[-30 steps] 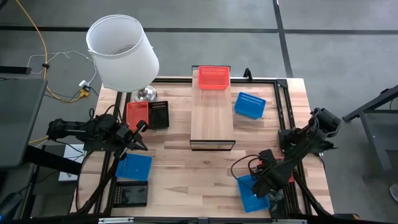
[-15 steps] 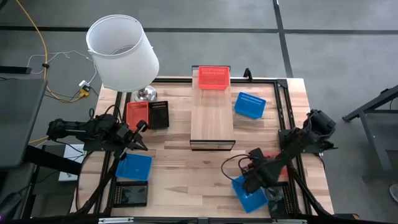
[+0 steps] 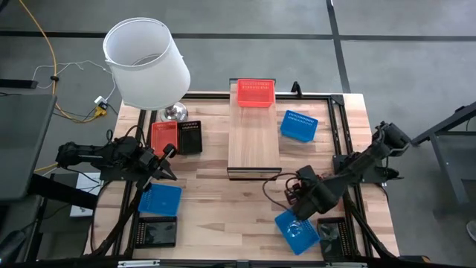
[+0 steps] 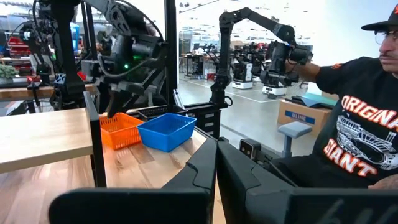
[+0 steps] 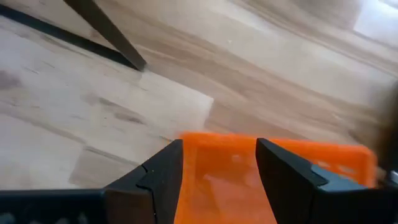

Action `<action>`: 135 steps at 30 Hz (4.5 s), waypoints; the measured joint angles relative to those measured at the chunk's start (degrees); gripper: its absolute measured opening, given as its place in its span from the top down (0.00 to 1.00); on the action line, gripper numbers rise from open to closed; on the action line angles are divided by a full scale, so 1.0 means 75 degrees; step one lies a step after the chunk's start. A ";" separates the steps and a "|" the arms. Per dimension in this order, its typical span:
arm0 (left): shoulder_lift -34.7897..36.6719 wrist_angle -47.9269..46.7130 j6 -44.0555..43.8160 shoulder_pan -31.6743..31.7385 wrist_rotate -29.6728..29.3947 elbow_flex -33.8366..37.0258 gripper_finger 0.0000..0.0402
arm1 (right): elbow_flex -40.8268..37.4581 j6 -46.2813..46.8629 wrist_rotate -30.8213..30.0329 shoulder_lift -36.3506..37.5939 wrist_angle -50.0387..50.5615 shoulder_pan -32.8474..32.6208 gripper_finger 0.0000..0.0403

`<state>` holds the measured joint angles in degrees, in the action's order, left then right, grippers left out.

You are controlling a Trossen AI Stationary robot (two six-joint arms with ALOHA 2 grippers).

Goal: Stack baskets on shelf by color
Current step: Stack the right orange bin on top of the orange bin on the shelf

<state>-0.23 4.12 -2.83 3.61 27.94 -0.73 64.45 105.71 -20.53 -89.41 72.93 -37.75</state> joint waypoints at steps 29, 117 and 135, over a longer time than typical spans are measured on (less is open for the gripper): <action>0.0001 -0.0003 0.0000 -0.0002 0.0001 0.0001 1.00 | -0.1830 0.1826 0.2502 -0.0119 0.0279 -0.0940 0.53; 0.0000 0.0000 0.0000 -0.0002 0.0001 0.0000 1.00 | 0.1434 -0.7521 -0.5033 0.4013 -0.3375 0.1391 1.00; 0.0000 0.0000 0.0000 -0.0002 -0.0002 0.0000 1.00 | 0.1434 -0.9708 -0.0740 0.2637 -0.6263 0.6839 1.00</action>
<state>-0.23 4.12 -2.83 3.60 27.92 -0.73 75.20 32.91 -26.09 -69.63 25.96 13.54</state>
